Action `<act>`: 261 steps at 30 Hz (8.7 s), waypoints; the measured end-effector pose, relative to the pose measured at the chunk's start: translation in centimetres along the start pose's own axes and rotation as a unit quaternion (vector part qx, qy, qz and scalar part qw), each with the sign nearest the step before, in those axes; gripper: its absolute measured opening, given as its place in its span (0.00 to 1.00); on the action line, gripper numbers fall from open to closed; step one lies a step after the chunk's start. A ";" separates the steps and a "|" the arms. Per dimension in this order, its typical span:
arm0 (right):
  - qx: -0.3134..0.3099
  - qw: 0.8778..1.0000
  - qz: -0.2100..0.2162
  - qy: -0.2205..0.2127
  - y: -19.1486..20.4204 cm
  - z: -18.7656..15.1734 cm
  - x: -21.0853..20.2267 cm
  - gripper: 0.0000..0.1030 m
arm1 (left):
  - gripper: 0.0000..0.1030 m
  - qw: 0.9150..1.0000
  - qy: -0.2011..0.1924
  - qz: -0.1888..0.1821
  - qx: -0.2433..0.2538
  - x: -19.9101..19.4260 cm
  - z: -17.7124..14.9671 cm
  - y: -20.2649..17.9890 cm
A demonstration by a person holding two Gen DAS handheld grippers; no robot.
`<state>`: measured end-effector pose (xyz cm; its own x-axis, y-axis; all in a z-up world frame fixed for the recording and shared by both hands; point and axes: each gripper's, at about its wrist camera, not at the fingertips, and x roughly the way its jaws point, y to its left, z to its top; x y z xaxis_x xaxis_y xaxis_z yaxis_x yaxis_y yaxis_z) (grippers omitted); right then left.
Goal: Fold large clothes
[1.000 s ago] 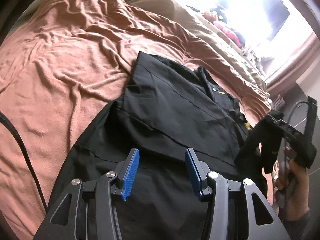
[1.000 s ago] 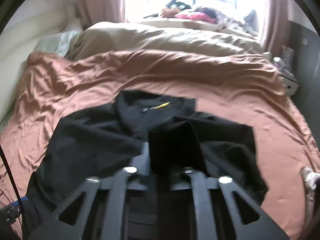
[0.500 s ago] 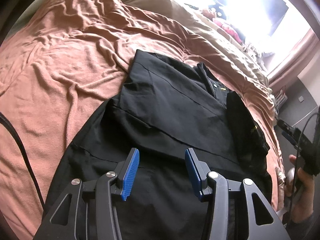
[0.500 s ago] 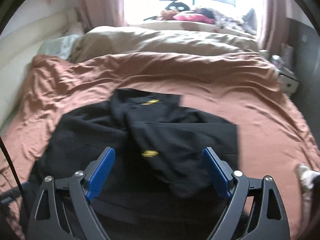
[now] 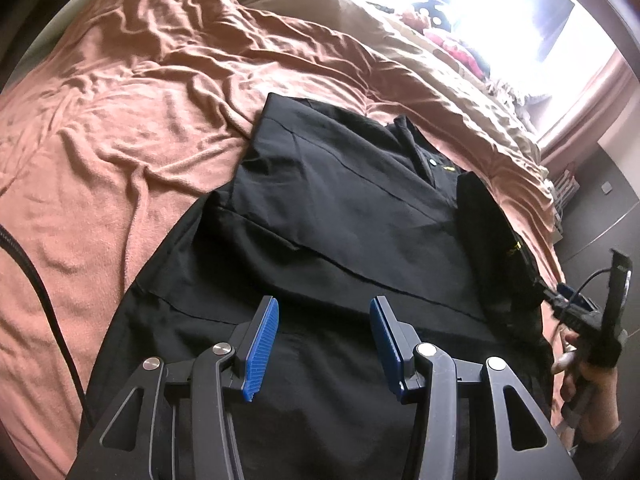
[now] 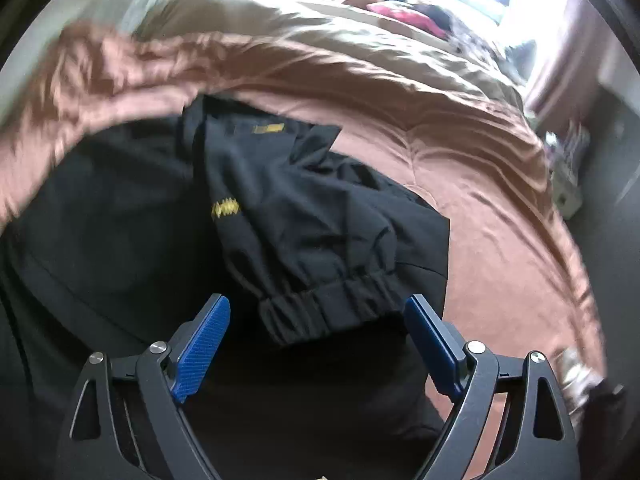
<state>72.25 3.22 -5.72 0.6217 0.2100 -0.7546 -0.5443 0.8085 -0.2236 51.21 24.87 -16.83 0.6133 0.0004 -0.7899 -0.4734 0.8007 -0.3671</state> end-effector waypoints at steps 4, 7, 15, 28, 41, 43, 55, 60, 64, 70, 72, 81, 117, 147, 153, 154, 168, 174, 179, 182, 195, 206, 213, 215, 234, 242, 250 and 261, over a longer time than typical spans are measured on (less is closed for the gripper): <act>-0.021 0.998 -0.047 0.021 0.7 -0.2 2.0 0.76 | 0.48 1.000 0.002 0.001 0.002 0.2 0.0 -0.1; 0.004 0.999 -0.039 0.015 -0.2 0.1 2.1 0.15 | 0.48 1.000 0.001 -0.001 0.002 0.0 0.0 -0.1; -0.024 0.999 0.001 -0.033 2.3 3.6 -4.2 0.07 | 0.48 1.000 -0.007 -0.011 -0.010 -0.9 0.2 0.5; 0.030 0.987 0.156 0.002 8.9 10.3 -9.0 0.07 | 0.48 0.998 -0.027 -0.031 -0.046 -3.2 0.9 3.1; 0.085 0.959 0.264 0.053 14.5 12.8 -3.1 0.74 | 0.48 0.996 -0.039 -0.021 -0.080 -4.3 1.3 6.8; 0.093 0.957 0.271 0.038 14.3 12.5 -3.0 0.82 | 0.48 0.996 -0.041 -0.016 -0.081 -4.4 1.3 7.1; 0.240 0.943 0.224 -0.047 6.6 0.1 -7.9 0.82 | 0.48 0.997 -0.033 -0.015 -0.062 -2.8 1.2 4.8; 0.343 0.919 0.190 -0.048 2.2 -6.8 -7.9 0.82 | 0.48 0.999 -0.028 -0.017 -0.042 -2.2 0.7 2.7; 0.415 0.892 0.171 -0.048 -0.6 -11.1 -7.2 0.82 | 0.61 1.000 -0.014 -0.020 0.002 -1.5 0.2 0.2; 0.485 0.857 0.171 -0.042 -3.9 -15.4 -5.3 0.74 | 0.67 0.996 0.013 -0.010 0.089 -0.2 -0.6 -3.4; 0.506 0.844 0.172 -0.043 -5.1 -16.2 -5.0 0.72 | 0.67 0.993 0.021 0.005 0.113 0.5 -0.6 -4.6; 0.577 0.791 0.196 -0.054 -8.5 -18.8 -3.9 0.56 | 0.67 0.954 0.054 0.094 0.278 5.2 -1.6 -9.7; 0.552 0.801 0.211 -0.091 -7.8 -18.4 -4.4 0.14 | 0.29 0.914 0.051 0.227 0.333 0.3 5.1 -1.9; 0.495 0.851 0.164 -0.065 -6.3 -17.1 -7.7 0.72 | 0.46 0.978 0.018 0.093 0.187 -3.2 3.1 -1.1; 0.440 0.881 0.153 -0.075 -4.6 -19.7 -13.4 0.81 | 0.75 0.986 -0.025 0.059 0.156 -10.7 0.4 0.0; 0.434 0.885 0.147 -0.078 -4.4 -20.2 -14.6 0.82 | 0.76 0.986 -0.030 0.053 0.153 -11.7 0.0 0.2; 0.317 0.937 0.058 -0.132 -3.0 -26.2 -29.0 1.00 | 1.00 0.983 -0.120 -0.029 0.133 -23.9 -7.2 0.8; 0.282 0.949 0.039 -0.135 -2.2 -30.4 -33.5 1.00 | 1.00 0.983 -0.145 -0.040 0.107 -28.0 -11.5 2.1; 0.277 0.951 0.026 -0.133 -2.0 -33.2 -36.3 1.00 | 1.00 0.982 -0.152 -0.042 0.103 -31.4 -14.9 2.9; 0.275 0.953 0.018 -0.127 -1.9 -34.3 -37.6 1.00 | 1.00 0.982 -0.154 -0.042 0.106 -32.8 -16.9 3.2; 0.272 0.951 0.043 -0.141 -1.5 -41.4 -41.2 1.00 | 1.00 0.984 -0.144 -0.015 0.099 -35.0 -24.2 6.3; 0.274 0.950 0.062 -0.135 -0.6 -45.2 -40.4 1.00 | 1.00 0.987 -0.130 -0.003 0.090 -34.4 -27.6 9.2; 0.292 0.945 0.077 -0.123 -0.9 -46.6 -38.5 1.00 | 1.00 0.989 -0.116 0.006 0.095 -33.4 -28.2 10.1; 0.295 0.945 0.078 -0.117 -1.2 -46.4 -37.6 1.00 | 0.99 0.989 -0.111 0.013 0.098 -32.5 -27.7 10.2; 0.344 0.929 0.125 -0.054 -3.7 -43.4 -26.3 0.74 | 0.57 0.998 -0.016 0.013 0.056 -18.5 -22.4 14.5; 0.357 0.918 0.162 -0.054 -5.0 -42.5 -23.5 0.74 | 0.52 0.998 -0.002 0.005 0.057 -14.9 -20.2 14.8; 0.412 0.872 0.252 -0.080 -5.9 -44.9 -22.4 0.62 | 0.51 0.998 0.006 -0.054 0.019 -15.0 -20.6 15.5; 0.464 0.807 0.343 -0.127 -5.2 -47.9 -22.0 0.56 | 0.51 0.978 0.019 -0.191 -0.086 -16.6 -21.9 17.8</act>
<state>34.40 -31.89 -17.48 0.5130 0.7936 -0.3271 -0.2258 0.4924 0.8406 18.74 26.00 -20.96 0.7440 -0.3032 -0.5954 -0.3155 0.6261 -0.7131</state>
